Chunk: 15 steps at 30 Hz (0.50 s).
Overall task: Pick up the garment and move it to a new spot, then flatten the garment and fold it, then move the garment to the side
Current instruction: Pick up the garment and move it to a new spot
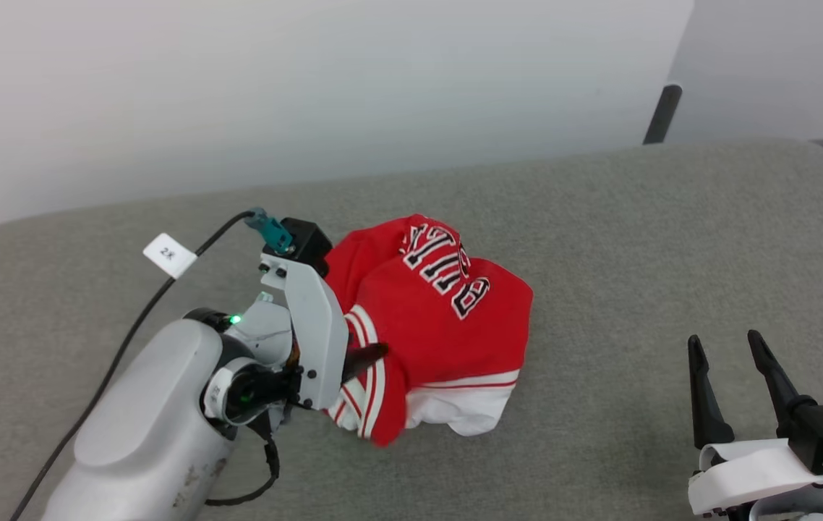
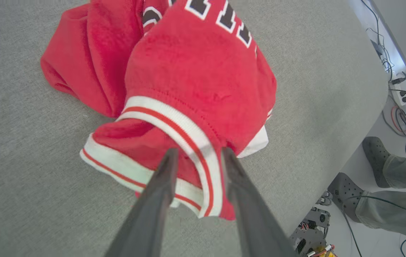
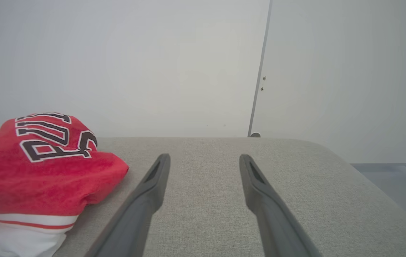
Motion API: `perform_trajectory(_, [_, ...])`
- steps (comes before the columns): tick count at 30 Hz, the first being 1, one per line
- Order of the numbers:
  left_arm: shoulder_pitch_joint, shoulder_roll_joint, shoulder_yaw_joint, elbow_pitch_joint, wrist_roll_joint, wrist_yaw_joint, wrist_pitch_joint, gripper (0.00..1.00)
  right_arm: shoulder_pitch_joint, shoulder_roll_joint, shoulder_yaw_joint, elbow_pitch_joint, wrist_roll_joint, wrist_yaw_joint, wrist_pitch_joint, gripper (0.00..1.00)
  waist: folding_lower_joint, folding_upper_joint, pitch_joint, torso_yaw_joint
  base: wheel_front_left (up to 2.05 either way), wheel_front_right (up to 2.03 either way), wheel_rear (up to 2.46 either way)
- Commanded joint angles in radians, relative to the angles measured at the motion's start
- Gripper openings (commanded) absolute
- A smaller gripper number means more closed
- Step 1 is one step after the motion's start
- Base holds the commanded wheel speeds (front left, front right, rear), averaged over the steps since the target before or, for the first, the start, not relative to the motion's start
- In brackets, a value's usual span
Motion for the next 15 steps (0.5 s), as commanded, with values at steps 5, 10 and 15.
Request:
perform_trajectory(5, [0.016, 0.011, 0.010, -0.035, -0.003, -0.010, -0.034, 1.00, 0.022, 0.001, 0.007, 0.001, -0.010, 0.000, 0.003, 1.00, 0.0000, 0.0000, -0.065, 0.064, 0.00, 0.00, 0.00])
perform_trajectory(10, [0.042, 0.026, 0.030, -0.075, 0.023, -0.021, -0.130, 1.00, 0.037, -0.008, 0.017, -0.002, -0.007, 0.000, 0.007, 1.00, 0.0000, 0.0000, -0.096, 0.115, 0.00, 0.00, 0.00])
perform_trajectory(15, [0.081, 0.036, 0.062, -0.098, 0.058, -0.030, -0.276, 1.00, 0.048, -0.014, 0.031, -0.007, -0.009, 0.000, 0.010, 1.00, 0.0000, 0.0000, -0.123, 0.163, 0.00, 0.00, 0.00])
